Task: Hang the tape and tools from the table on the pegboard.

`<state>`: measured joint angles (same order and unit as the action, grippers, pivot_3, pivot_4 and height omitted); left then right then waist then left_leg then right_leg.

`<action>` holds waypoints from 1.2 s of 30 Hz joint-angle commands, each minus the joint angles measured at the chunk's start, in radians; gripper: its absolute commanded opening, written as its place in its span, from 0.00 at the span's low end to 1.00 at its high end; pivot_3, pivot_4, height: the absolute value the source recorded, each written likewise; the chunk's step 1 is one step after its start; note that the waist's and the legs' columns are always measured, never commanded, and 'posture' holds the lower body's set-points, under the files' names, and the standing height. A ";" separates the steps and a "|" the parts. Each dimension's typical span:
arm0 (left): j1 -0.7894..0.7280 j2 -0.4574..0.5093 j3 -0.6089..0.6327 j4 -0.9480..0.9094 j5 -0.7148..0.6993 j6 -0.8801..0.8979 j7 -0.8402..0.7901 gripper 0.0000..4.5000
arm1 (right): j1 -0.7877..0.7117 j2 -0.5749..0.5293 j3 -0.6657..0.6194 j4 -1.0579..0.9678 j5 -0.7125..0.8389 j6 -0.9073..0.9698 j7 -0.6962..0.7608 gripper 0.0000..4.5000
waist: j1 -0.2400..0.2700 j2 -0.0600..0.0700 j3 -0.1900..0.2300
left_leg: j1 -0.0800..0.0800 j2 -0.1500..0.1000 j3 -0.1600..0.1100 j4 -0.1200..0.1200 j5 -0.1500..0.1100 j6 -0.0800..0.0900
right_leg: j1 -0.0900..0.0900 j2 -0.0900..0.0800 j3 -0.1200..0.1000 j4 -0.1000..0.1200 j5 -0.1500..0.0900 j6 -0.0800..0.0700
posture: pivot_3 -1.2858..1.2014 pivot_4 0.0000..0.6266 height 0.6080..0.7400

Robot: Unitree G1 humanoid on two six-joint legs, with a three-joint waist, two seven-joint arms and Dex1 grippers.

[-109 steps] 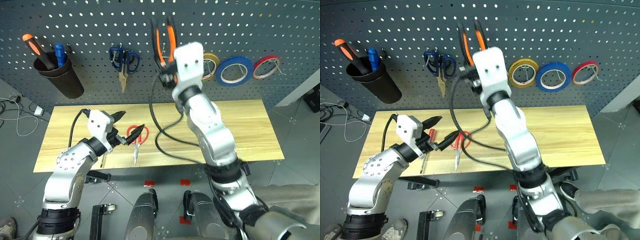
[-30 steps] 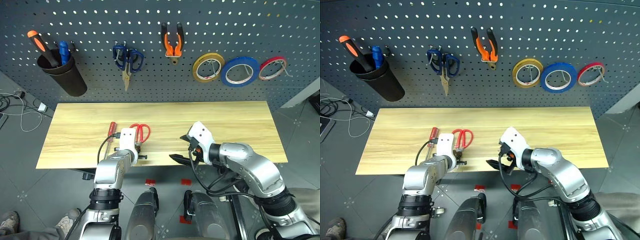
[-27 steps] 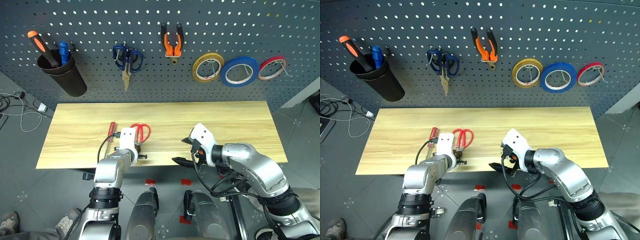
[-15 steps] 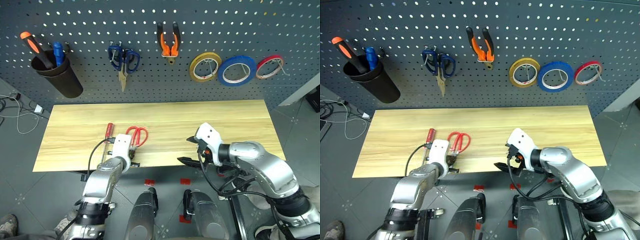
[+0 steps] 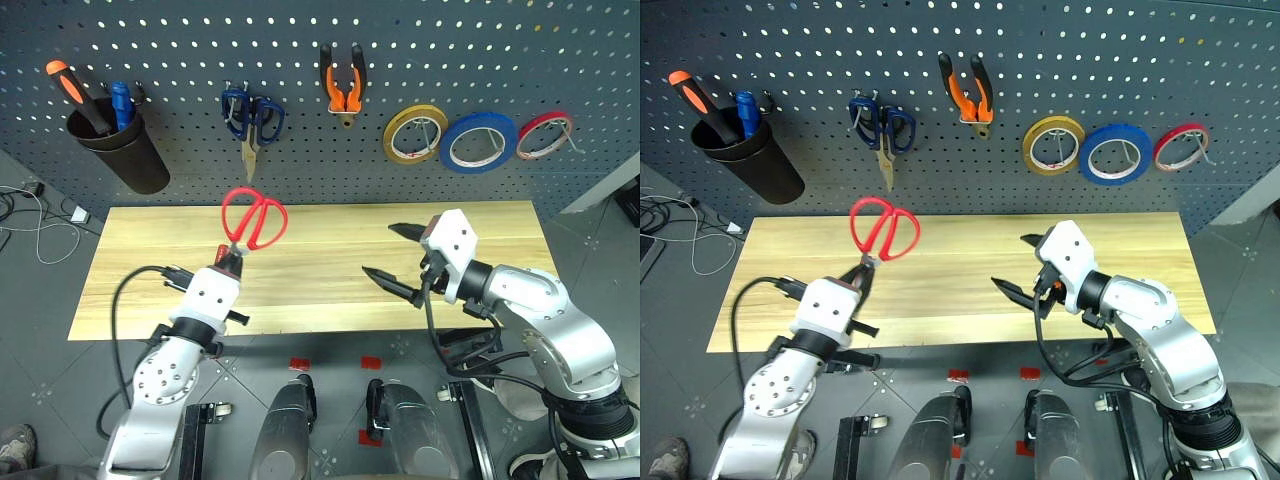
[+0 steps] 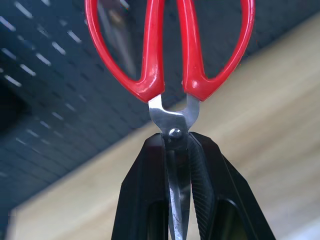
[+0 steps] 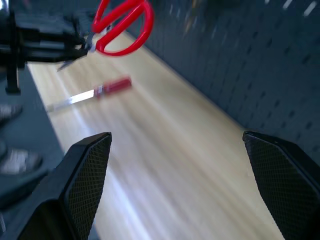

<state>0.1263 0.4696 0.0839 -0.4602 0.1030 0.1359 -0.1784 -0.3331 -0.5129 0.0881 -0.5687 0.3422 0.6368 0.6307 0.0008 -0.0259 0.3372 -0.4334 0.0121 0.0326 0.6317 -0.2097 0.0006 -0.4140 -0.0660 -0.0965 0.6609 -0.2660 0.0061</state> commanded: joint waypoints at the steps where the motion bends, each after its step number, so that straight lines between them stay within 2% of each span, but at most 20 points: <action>1: -0.055 0.033 0.062 -0.019 0.000 -0.058 -0.019 0.06 | -0.010 0.023 -0.031 -0.018 0.019 -0.044 -0.015 1.00 | 0.000 0.000 0.000 | 0.000 0.000 0.000 0.000 0.000 0.000 | 0.000 0.000 0.000 0.000 0.000 0.000 | 0.50 0.49 1.00; 14: -0.361 0.047 0.026 0.202 0.035 -0.100 -0.043 0.06 | -0.121 0.071 -0.012 0.097 -0.027 -0.103 -0.053 1.00 | -0.002 0.000 0.000 | 0.000 0.000 0.000 0.002 0.001 -0.002 | 0.000 0.001 0.000 0.003 0.003 -0.004 | 0.50 0.49 1.00; 24: -0.523 0.002 -0.029 0.394 0.073 -0.098 -0.023 0.06 | -0.149 0.097 -0.001 0.110 -0.034 -0.104 -0.053 1.00 | -0.003 0.000 0.000 | 0.000 0.000 0.000 0.006 0.002 -0.003 | 0.001 0.001 0.000 0.004 0.003 -0.005 | 0.49 0.49 1.00; 26: -0.554 -0.015 -0.031 0.444 0.070 -0.081 -0.015 0.23 | -0.150 0.103 -0.001 0.113 -0.034 -0.101 -0.057 1.00 | -0.003 0.000 0.000 | 0.000 0.000 0.000 0.008 0.002 -0.003 | 0.002 0.001 0.000 0.004 0.003 -0.005 | 0.49 0.49 1.00; 31: -0.587 -0.050 -0.043 0.589 0.054 0.011 -0.033 0.55 | -0.112 0.109 -0.006 0.088 -0.038 -0.058 -0.096 1.00 | -0.005 0.000 0.000 | 0.000 0.000 -0.001 0.011 0.001 -0.002 | 0.003 0.001 0.000 0.005 0.003 -0.005 | 0.49 0.50 1.00; 36: -0.502 -0.077 0.000 0.549 -0.072 0.179 -0.135 0.87 | -0.069 0.114 0.031 0.012 -0.020 0.073 -0.137 1.00 | -0.009 0.000 0.000 | 0.000 0.000 0.000 0.012 0.001 -0.002 | 0.003 0.001 0.000 0.005 0.003 -0.005 | 0.48 0.51 1.00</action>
<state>-0.4029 0.3923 0.0481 0.1532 0.0839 0.2645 -0.2821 -0.4038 -0.4056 0.1092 -0.4718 0.2980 0.6695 0.5140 -0.0082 -0.0261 0.3371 -0.4335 0.0125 0.0325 0.6434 -0.2082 -0.0014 -0.4109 -0.0650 -0.0959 0.6656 -0.2628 0.0015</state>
